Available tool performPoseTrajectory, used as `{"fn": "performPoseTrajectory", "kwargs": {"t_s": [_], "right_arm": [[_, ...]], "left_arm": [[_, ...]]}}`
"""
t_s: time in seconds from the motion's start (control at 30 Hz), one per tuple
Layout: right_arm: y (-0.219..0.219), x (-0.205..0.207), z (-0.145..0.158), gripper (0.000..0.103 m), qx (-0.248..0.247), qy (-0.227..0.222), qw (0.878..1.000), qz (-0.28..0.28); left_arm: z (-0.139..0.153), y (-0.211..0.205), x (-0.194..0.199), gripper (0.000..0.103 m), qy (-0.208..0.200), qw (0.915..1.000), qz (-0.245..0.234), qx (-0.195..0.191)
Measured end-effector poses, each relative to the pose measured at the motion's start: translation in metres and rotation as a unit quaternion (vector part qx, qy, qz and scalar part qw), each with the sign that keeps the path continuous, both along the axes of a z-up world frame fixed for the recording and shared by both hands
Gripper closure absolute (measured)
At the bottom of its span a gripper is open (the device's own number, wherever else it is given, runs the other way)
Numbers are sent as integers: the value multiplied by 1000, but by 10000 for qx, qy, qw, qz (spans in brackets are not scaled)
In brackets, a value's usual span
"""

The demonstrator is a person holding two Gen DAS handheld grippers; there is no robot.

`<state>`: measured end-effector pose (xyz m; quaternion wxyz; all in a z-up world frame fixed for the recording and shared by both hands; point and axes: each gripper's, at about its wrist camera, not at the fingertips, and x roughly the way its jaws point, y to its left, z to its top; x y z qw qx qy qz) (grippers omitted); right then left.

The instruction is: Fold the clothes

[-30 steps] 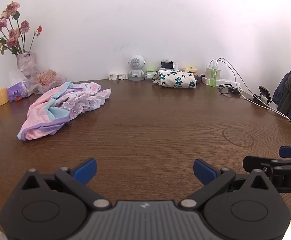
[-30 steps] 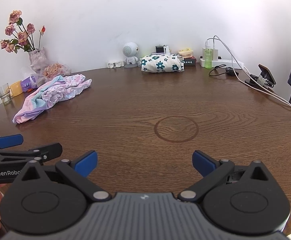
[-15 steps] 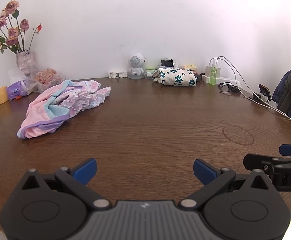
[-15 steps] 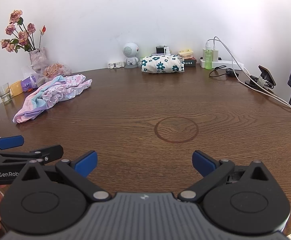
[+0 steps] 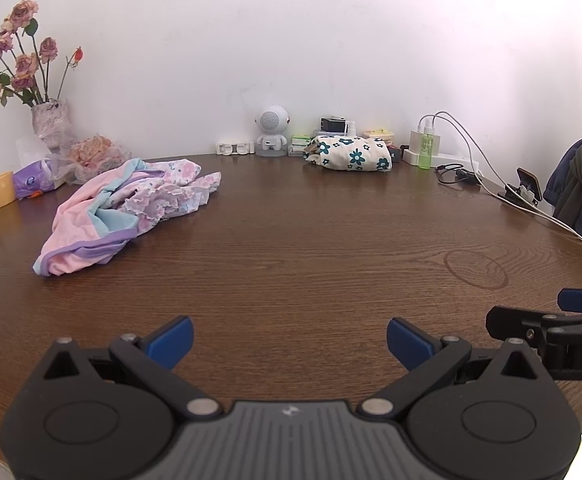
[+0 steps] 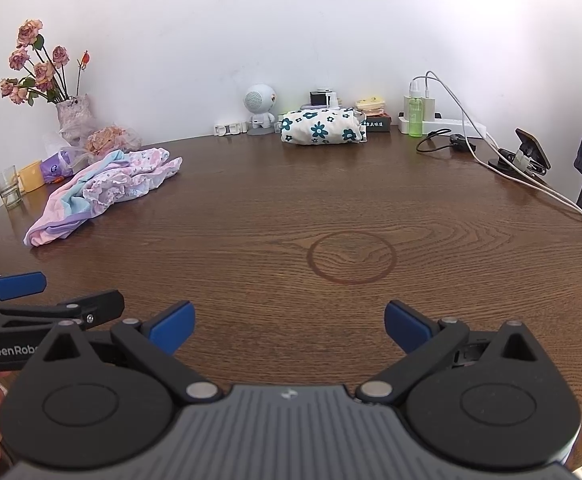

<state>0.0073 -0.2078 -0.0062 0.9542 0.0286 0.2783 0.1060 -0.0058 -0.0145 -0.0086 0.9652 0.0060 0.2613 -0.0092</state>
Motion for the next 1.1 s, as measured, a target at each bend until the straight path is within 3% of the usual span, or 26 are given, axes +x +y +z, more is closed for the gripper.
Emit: {"fn": "performPoseTrajectory", "kwargs": {"t_s": [1.1], "right_arm": [[0,1,2,0,-16,-54,10000,19]], "left_arm": [[4,-2,2,0,-50,10000,8,29]]}}
